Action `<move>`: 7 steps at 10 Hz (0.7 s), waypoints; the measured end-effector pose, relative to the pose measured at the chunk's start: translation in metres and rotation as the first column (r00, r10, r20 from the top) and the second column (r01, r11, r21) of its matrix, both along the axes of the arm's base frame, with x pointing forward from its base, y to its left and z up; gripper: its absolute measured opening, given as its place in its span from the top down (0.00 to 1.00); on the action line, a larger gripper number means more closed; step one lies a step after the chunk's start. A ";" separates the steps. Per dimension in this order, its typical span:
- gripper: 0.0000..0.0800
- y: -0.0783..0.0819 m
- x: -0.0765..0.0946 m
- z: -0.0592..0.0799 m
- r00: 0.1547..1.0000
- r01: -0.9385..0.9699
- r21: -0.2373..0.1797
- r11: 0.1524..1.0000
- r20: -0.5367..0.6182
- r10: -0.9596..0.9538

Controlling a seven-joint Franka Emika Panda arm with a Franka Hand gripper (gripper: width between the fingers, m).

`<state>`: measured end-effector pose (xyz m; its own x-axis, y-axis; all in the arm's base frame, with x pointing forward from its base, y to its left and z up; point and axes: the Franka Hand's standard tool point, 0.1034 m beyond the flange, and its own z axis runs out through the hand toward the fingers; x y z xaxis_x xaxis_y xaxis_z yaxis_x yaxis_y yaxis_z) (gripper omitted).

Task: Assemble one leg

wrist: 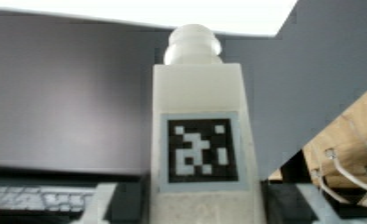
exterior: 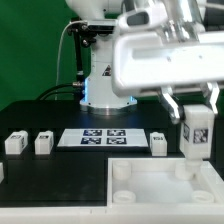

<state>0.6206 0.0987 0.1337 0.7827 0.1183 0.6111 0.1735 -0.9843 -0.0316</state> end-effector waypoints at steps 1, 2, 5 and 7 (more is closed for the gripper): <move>0.64 0.002 -0.002 -0.009 1.000 0.000 0.002 1.000 0.003 0.000; 0.64 0.004 -0.004 -0.019 1.000 -0.003 0.002 1.000 -0.011 0.003; 0.64 0.005 -0.005 -0.029 1.000 -0.004 0.004 1.000 -0.026 0.004; 0.64 0.011 -0.002 -0.034 1.000 -0.009 0.007 1.000 -0.029 0.010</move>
Offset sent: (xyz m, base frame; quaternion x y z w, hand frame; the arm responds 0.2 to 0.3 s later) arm 0.0085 0.0015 -0.0118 0.0001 0.0162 0.0074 0.9998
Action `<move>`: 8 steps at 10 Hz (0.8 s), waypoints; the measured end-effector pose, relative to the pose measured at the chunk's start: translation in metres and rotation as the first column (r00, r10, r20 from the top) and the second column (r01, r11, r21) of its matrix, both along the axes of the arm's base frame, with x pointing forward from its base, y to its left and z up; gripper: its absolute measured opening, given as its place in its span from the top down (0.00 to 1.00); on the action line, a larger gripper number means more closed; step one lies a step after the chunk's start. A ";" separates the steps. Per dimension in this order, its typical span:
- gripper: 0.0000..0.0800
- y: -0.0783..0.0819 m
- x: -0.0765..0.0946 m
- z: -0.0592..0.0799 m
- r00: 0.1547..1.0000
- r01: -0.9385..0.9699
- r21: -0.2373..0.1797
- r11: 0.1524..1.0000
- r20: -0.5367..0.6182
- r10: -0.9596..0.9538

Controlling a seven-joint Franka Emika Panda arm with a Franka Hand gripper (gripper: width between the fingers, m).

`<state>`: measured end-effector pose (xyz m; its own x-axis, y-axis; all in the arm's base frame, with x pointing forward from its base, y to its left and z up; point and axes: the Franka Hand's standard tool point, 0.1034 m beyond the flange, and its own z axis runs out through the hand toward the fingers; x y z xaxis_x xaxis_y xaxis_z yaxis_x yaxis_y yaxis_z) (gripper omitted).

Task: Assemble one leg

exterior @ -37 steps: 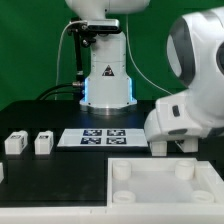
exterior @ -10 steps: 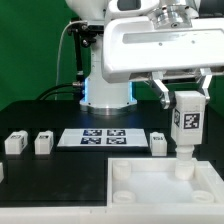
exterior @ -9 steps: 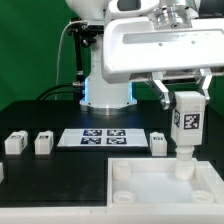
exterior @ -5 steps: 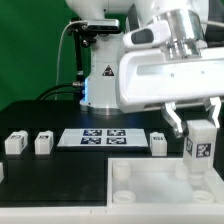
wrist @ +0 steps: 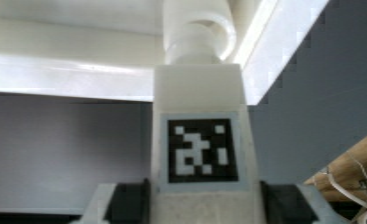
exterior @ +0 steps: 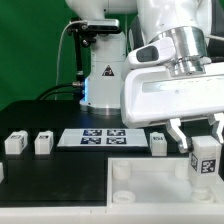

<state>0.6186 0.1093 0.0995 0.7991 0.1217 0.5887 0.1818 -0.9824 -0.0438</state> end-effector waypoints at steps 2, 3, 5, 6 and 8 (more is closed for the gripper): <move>0.64 0.000 0.001 -0.005 1.000 0.001 0.001 1.000 -0.005 -0.001; 0.64 0.001 0.000 -0.007 1.000 -0.001 0.001 1.000 -0.008 0.001; 0.64 0.003 -0.002 -0.015 1.000 -0.003 0.002 1.000 -0.016 0.003; 0.64 0.003 -0.002 -0.015 1.000 -0.002 0.002 1.000 -0.006 0.002; 0.63 0.003 -0.002 -0.015 1.000 -0.002 0.002 1.000 -0.007 0.002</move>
Offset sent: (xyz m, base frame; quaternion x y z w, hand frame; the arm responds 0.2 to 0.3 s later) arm 0.0049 0.0065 -0.0125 -0.0054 0.0058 0.0060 1.0000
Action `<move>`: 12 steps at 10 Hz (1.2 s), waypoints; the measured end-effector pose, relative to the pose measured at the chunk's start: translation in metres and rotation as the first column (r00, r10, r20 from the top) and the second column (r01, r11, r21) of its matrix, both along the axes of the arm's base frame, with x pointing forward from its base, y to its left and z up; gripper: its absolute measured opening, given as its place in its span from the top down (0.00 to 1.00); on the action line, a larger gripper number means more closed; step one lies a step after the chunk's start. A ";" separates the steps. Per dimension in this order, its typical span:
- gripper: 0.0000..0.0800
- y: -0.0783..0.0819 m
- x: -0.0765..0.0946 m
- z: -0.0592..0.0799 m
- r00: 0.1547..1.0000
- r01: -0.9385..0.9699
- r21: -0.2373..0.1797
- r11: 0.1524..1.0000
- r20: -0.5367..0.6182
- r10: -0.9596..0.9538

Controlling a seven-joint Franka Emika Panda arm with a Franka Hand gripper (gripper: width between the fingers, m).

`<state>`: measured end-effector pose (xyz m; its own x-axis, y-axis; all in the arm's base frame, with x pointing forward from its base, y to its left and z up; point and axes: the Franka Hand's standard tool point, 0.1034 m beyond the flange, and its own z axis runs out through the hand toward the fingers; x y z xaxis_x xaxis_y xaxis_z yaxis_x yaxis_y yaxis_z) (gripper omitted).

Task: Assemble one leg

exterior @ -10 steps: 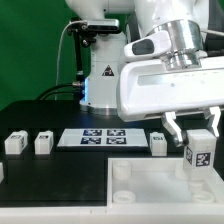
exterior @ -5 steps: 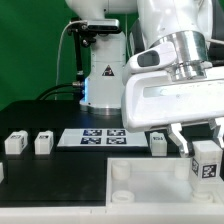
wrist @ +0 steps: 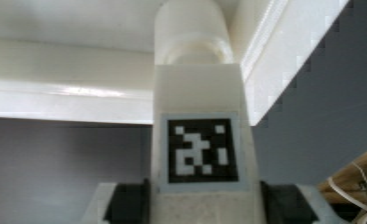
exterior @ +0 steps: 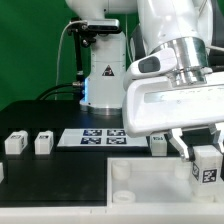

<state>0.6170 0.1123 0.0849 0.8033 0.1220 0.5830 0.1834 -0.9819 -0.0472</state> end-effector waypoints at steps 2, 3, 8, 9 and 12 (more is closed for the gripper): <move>0.63 0.000 0.000 0.000 1.000 -0.001 0.000 1.000 -0.006 0.001; 0.63 0.000 -0.001 -0.002 1.000 -0.002 0.000 1.000 -0.014 0.002; 0.19 0.000 -0.001 -0.002 1.000 -0.002 -0.001 1.000 -0.015 0.002; 0.19 0.000 -0.001 -0.002 1.000 -0.002 -0.001 1.000 -0.015 0.002; 0.19 0.000 -0.001 -0.002 1.000 -0.002 -0.001 1.000 -0.015 0.002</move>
Offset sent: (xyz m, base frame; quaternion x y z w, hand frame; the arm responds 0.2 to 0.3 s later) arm 0.0000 0.0000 0.0000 0.0000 0.0000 0.0000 1.0000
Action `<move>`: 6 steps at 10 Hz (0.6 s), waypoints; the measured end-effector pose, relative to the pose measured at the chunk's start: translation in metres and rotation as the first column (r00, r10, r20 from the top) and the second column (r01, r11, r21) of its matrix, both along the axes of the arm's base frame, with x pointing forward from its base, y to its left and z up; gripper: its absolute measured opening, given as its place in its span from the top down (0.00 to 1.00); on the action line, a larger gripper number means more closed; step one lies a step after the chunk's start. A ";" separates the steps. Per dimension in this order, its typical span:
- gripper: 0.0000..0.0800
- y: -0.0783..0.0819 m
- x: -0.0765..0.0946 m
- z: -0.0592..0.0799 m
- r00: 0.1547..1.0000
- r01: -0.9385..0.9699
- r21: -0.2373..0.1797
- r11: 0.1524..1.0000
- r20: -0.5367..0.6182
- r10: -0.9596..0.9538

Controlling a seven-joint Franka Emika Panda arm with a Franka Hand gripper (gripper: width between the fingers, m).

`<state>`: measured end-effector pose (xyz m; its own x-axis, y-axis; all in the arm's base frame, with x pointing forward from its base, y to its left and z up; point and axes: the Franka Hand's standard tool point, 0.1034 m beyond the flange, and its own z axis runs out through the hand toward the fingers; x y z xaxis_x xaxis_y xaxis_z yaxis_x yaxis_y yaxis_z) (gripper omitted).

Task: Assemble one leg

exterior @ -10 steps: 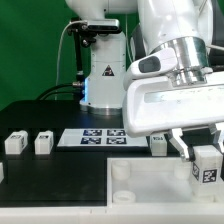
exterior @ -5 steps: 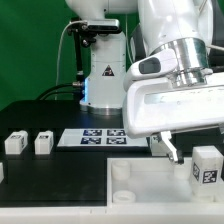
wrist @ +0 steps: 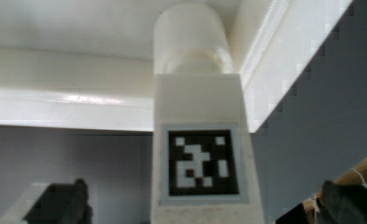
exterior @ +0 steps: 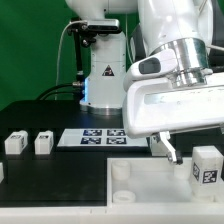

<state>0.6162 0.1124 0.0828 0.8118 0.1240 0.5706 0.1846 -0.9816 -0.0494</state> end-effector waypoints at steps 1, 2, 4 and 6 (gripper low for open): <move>0.19 0.000 0.000 0.001 1.000 0.000 0.000 1.000 -0.001 0.000; 0.19 -0.001 0.003 0.007 1.000 -0.003 -0.003 1.000 -0.021 0.003; 0.19 -0.003 0.014 0.022 0.998 -0.009 -0.006 1.000 -0.068 0.009; 0.19 -0.001 0.016 0.018 0.991 -0.017 -0.005 1.000 -0.131 0.016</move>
Offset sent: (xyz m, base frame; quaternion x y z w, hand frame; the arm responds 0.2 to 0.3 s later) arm 0.0263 -0.0180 0.0262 -0.0349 -0.1266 -0.0168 0.9912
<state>0.6317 0.1114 0.1007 0.8773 0.1410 0.4587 0.1928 -0.9789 -0.0678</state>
